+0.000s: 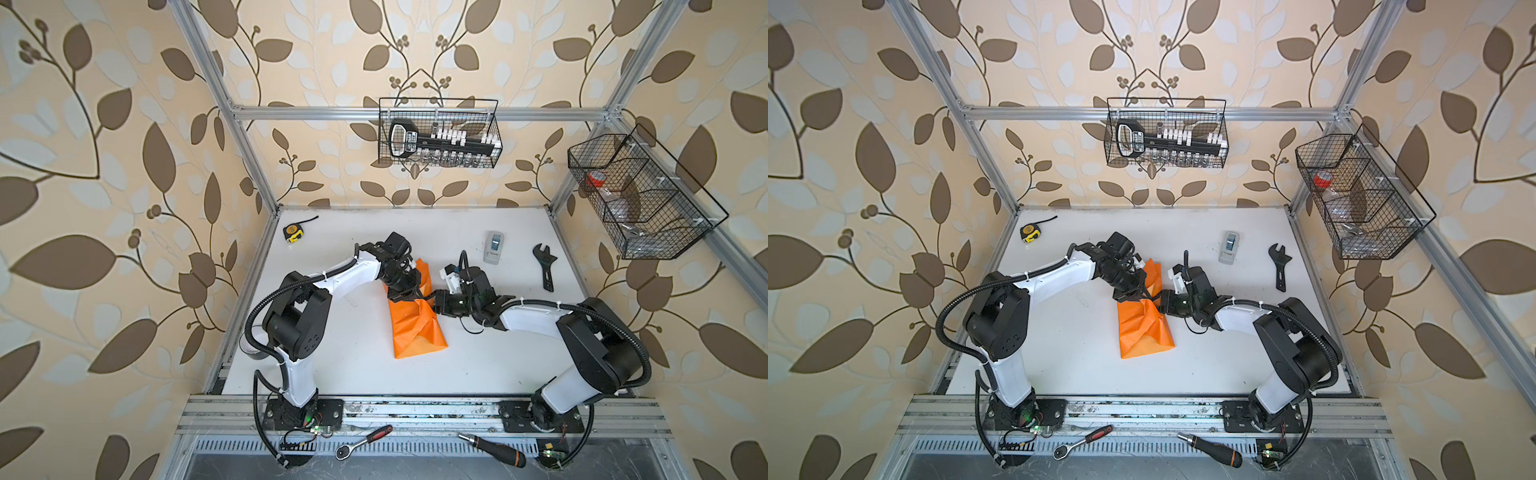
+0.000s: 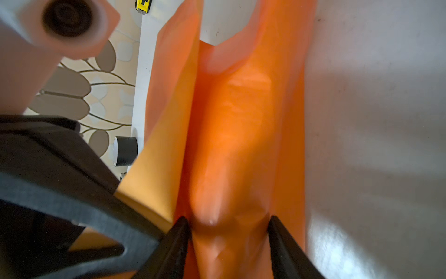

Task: Wrap a gift box in wrapping paper
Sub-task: Second fold the wrapping paper around the gift box.

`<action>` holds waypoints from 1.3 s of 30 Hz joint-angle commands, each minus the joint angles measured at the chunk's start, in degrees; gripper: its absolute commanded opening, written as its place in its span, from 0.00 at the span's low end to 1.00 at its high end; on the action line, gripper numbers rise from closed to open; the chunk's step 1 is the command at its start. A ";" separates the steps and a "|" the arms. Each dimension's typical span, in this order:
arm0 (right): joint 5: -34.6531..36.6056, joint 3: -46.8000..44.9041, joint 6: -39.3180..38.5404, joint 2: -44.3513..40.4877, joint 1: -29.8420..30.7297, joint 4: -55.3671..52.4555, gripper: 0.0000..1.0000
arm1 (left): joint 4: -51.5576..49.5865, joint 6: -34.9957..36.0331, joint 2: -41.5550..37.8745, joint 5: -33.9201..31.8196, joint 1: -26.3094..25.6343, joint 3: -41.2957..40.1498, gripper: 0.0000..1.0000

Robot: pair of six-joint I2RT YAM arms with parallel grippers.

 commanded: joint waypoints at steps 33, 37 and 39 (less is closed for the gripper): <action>2.05 2.91 0.81 -9.57 0.36 -11.60 0.68 | 21.58 -6.73 2.25 5.79 -1.84 -14.46 0.00; 3.52 2.31 -1.21 -12.34 -1.98 -14.64 0.71 | 21.95 -6.86 3.12 5.85 -1.82 -14.63 0.00; 3.88 1.85 -1.80 -13.78 -3.34 -15.47 0.71 | 22.09 -6.94 3.38 5.74 -1.80 -14.60 0.00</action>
